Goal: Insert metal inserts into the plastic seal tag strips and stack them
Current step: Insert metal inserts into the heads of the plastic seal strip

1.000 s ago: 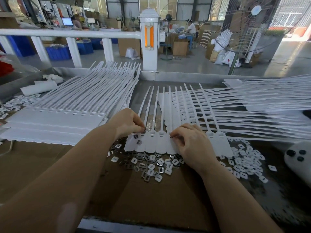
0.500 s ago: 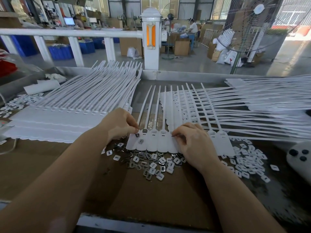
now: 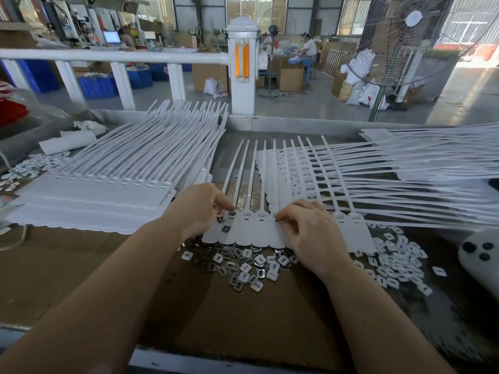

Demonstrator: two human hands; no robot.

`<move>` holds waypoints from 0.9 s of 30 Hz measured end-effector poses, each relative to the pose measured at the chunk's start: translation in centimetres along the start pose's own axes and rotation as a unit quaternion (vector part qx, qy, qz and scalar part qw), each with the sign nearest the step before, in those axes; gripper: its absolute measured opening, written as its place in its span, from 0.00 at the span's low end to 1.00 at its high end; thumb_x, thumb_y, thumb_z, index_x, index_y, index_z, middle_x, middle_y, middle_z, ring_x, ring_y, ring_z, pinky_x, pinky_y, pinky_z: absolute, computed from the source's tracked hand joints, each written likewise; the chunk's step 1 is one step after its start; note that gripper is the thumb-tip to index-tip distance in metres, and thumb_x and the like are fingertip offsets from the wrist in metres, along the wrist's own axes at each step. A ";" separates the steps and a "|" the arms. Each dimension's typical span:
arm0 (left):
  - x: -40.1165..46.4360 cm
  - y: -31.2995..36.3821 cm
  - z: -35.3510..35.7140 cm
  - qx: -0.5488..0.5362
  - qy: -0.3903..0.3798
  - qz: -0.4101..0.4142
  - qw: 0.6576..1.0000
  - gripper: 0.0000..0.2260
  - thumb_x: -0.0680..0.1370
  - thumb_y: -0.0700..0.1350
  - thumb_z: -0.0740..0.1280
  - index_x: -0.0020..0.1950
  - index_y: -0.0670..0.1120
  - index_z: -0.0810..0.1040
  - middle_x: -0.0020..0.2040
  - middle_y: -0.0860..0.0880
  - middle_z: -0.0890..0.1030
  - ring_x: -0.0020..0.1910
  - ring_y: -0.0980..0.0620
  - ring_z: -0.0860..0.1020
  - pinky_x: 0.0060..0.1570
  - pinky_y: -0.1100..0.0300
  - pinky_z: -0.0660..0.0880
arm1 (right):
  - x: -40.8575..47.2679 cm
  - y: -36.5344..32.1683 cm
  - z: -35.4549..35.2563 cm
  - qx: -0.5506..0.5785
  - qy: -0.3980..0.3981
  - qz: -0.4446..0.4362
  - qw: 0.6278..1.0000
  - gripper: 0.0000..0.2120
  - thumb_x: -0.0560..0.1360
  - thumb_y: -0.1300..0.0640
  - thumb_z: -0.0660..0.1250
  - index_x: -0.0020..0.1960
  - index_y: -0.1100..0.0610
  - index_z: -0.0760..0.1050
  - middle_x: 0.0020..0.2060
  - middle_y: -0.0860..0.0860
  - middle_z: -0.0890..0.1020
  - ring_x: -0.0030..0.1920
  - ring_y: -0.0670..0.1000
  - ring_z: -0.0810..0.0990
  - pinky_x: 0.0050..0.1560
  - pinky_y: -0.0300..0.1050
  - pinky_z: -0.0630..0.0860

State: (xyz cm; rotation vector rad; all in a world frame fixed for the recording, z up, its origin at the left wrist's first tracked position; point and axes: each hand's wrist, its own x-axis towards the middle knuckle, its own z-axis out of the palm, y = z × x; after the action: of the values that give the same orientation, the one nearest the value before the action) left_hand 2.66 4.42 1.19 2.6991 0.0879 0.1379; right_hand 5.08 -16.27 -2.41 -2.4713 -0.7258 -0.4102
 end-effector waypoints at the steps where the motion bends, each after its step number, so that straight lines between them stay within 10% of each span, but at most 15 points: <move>1: 0.0 0.0 0.0 0.006 -0.003 0.003 1.000 0.16 0.79 0.35 0.59 0.53 0.51 0.83 0.49 0.54 0.75 0.38 0.58 0.72 0.37 0.72 0.65 | 0.0 0.0 0.0 -0.001 0.000 0.000 1.000 0.08 0.77 0.57 0.63 0.53 0.52 0.79 0.51 0.46 0.79 0.55 0.47 0.71 0.61 0.46 0.67; 13: -0.7 -1.0 -1.3 -0.029 -0.024 -0.001 0.999 0.05 0.71 0.40 0.73 0.42 0.51 0.84 0.39 0.57 0.79 0.38 0.61 0.75 0.33 0.74 0.65 | 0.0 0.1 0.1 -0.002 0.004 0.000 1.000 0.07 0.77 0.57 0.63 0.52 0.52 0.79 0.51 0.46 0.79 0.55 0.47 0.71 0.61 0.45 0.67; 27: -0.3 -1.4 0.2 -0.045 -0.008 0.028 0.999 0.02 0.76 0.45 0.67 0.45 0.51 0.78 0.40 0.54 0.78 0.41 0.57 0.75 0.41 0.64 0.71 | 0.0 0.1 0.1 0.003 0.008 -0.003 1.000 0.07 0.77 0.57 0.63 0.52 0.53 0.79 0.50 0.46 0.79 0.54 0.47 0.72 0.61 0.45 0.67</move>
State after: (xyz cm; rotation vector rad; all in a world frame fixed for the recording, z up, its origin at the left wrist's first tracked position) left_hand 2.35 5.63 0.40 2.6126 0.0005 0.1351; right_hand 5.10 -16.28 -2.53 -2.4578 -0.7260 -0.4296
